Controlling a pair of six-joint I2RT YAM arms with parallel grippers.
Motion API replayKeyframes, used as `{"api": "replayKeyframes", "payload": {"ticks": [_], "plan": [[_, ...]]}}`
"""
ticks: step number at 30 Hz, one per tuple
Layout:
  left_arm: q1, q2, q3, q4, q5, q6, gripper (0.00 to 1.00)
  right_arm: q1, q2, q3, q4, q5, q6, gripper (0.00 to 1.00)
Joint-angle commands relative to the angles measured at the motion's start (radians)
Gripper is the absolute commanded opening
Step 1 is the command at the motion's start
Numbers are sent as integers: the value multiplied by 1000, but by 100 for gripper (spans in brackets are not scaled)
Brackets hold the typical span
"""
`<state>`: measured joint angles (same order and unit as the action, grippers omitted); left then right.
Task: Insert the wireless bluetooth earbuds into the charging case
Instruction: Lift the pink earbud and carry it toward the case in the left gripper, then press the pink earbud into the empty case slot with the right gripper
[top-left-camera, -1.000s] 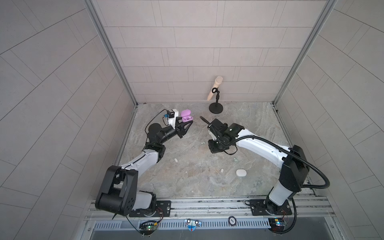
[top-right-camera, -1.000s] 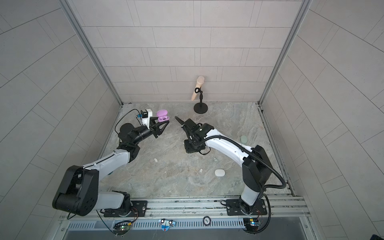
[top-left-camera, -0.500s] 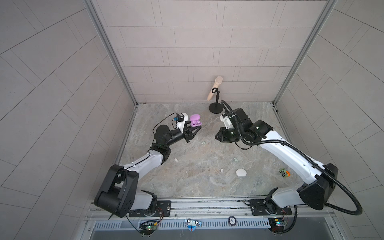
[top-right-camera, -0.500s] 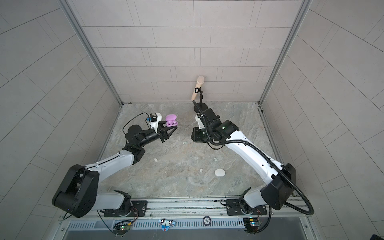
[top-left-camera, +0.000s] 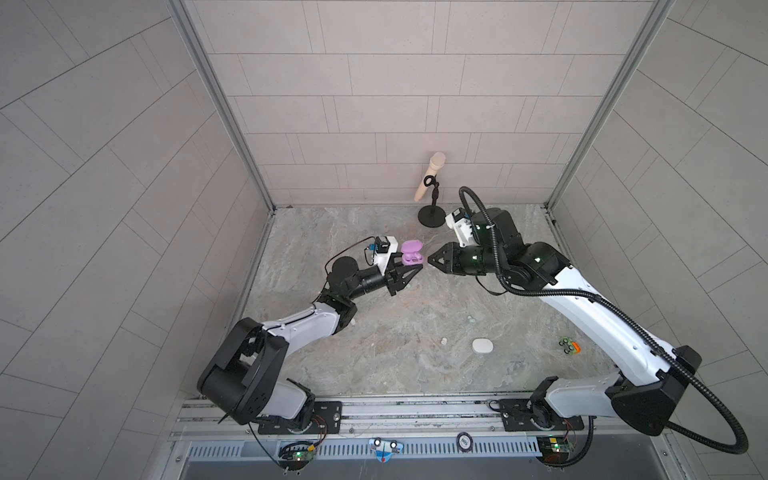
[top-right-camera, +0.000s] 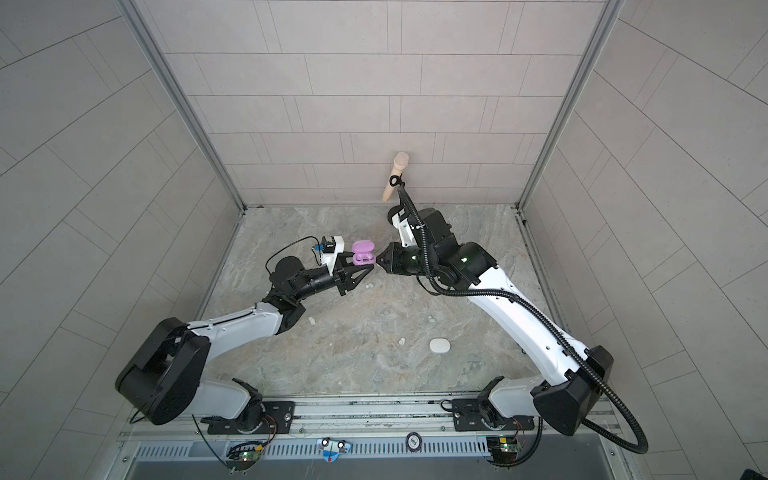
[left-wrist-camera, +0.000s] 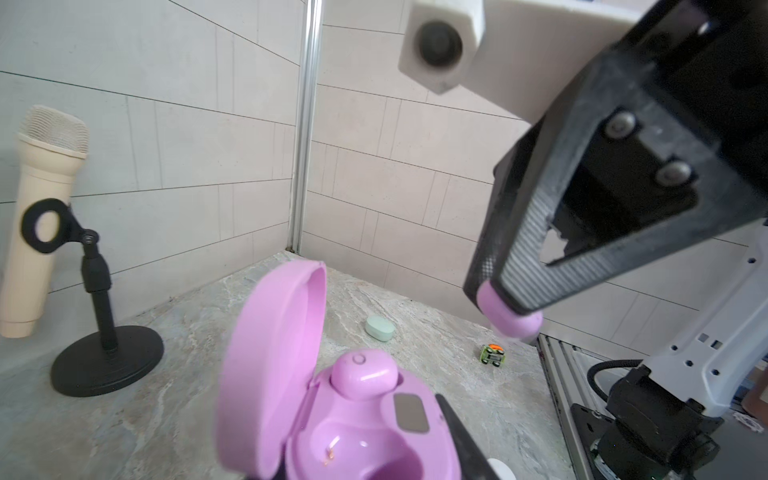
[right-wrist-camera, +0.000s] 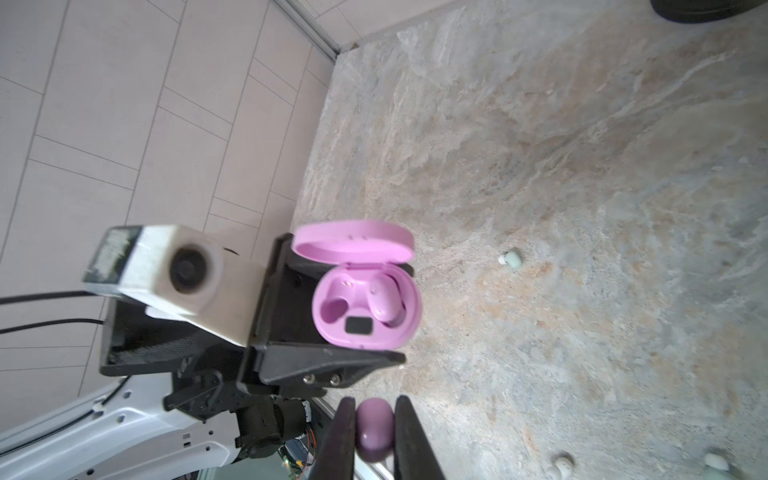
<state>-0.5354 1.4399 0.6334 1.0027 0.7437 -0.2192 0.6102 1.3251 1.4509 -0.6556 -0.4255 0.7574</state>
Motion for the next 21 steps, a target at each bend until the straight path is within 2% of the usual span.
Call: {"api": "replayKeyframes", "payload": {"ticks": [1,8,21], "plan": [[-30,14,12,67,-9,4,22,2,-23,28,55,-28,40,12],[-72,22,29,60,-20,15,22,13,-9,20,112,-57,66,13],[-85,-18,46,36,-22,27,22,32,2,-27,154,-62,90,13]]}}
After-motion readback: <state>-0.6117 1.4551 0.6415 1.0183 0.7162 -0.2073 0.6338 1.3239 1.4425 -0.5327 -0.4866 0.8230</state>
